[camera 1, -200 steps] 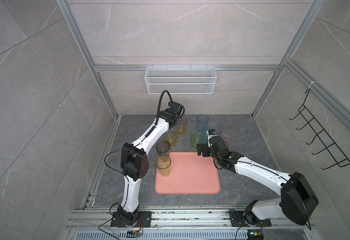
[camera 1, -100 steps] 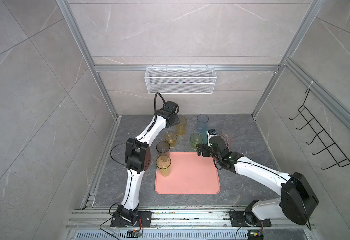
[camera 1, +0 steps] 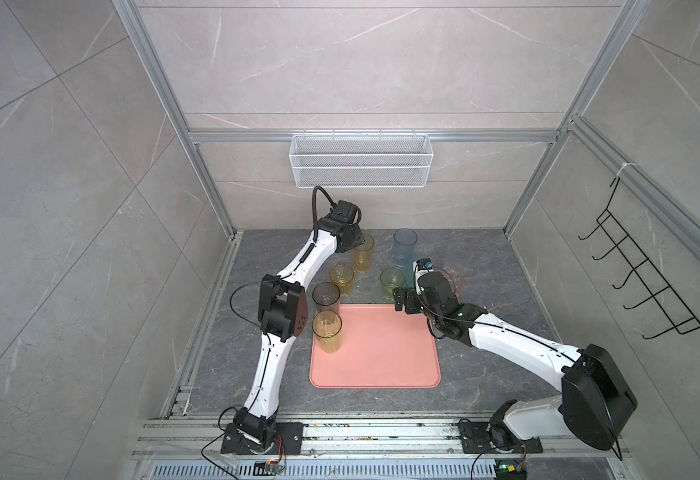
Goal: Place the glasses into the tray
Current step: 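Lower the left gripper onto the tall yellow glass and close on its rim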
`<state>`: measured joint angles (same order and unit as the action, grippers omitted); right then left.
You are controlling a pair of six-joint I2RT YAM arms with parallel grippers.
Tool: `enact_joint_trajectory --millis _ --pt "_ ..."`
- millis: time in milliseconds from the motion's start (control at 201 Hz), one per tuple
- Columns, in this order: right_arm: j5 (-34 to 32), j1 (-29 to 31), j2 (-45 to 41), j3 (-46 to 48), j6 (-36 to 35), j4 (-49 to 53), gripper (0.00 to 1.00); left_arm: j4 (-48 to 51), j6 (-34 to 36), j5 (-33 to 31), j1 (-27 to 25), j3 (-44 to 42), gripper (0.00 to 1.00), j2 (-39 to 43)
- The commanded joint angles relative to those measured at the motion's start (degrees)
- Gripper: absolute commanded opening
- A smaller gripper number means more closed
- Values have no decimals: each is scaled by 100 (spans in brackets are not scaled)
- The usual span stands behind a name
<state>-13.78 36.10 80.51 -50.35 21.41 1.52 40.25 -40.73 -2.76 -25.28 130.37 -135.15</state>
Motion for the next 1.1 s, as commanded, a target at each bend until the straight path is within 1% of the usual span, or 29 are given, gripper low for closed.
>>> enact_joint_trajectory --millis 0,179,473,747,1091 --pt "-72 38 26 -77 56 61 100 -2 -19 85 40 170 37 -73" --pt "-72 36 59 -99 56 85 100 26 -1 109 56 176 32 -108" --pt "-81 38 51 -118 56 112 100 34 33 145 67 203 18 -91" --pt "-90 38 70 -150 56 161 99 80 61 118 75 209 14 -42" --pt "-81 38 128 -202 56 213 100 75 93 180 146 139 5 114"
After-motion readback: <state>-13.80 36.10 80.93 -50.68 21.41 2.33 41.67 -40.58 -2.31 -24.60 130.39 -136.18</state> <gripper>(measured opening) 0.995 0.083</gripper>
